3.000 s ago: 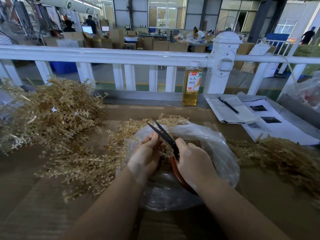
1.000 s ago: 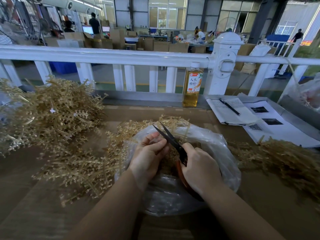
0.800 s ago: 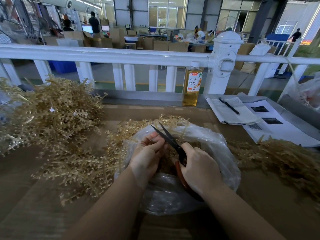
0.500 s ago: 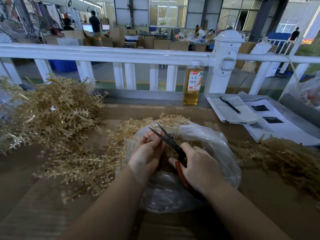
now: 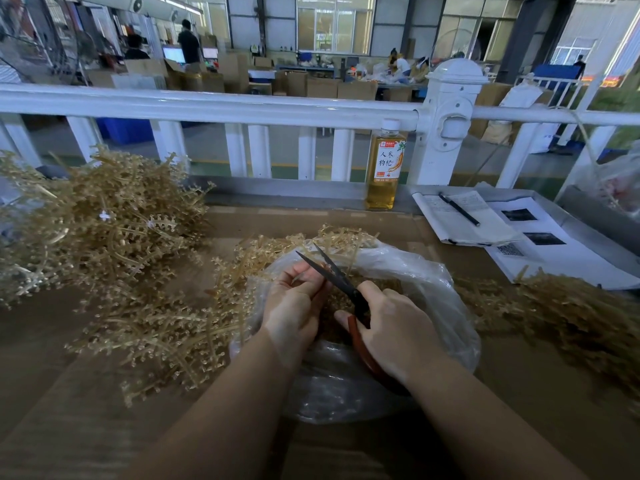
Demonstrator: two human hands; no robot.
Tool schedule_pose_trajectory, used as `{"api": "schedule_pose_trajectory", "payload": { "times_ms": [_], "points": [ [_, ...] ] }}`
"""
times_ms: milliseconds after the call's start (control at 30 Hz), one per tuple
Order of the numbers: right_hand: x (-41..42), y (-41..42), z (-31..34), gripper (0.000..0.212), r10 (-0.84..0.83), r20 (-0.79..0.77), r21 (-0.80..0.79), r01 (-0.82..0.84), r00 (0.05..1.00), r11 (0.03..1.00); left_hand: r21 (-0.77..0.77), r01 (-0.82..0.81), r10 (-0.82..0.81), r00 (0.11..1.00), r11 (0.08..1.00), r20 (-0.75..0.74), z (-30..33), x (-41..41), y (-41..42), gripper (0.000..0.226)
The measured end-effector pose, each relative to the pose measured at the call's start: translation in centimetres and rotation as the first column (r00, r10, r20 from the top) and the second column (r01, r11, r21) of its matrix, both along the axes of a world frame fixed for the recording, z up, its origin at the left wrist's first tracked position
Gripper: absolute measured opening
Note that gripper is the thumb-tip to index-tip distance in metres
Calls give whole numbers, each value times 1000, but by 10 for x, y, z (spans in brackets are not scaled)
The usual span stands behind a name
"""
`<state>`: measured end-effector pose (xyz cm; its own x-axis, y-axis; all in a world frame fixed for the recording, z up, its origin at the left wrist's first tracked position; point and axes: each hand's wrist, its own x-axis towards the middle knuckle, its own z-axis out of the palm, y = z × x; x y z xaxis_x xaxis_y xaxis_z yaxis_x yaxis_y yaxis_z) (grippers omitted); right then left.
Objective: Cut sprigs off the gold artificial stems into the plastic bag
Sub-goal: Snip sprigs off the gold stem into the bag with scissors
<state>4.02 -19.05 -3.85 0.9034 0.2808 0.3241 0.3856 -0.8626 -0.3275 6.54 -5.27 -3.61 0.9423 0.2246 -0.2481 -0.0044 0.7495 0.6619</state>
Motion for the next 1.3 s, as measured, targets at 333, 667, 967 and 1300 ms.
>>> {"api": "schedule_pose_trajectory", "payload": {
  "times_ms": [333,667,967,1300],
  "points": [
    [1,-4,0,37,25,-5,-31,-25,1000,999,27,-28,28,1000,999,10,2,-2,-2,26],
    [1,-5,-1,38,2,25,-67,0,1000,998,67,-44,38,996,997,85,2,-6,-6,30],
    [2,-4,-2,37,7,31,-57,-5,999,998,118,-21,7,993,993,114,2,-9,-7,27],
    [1,-6,-3,35,19,23,-69,-18,1000,997,45,55,-58,996,998,70,-1,-5,0,23]
  ]
}}
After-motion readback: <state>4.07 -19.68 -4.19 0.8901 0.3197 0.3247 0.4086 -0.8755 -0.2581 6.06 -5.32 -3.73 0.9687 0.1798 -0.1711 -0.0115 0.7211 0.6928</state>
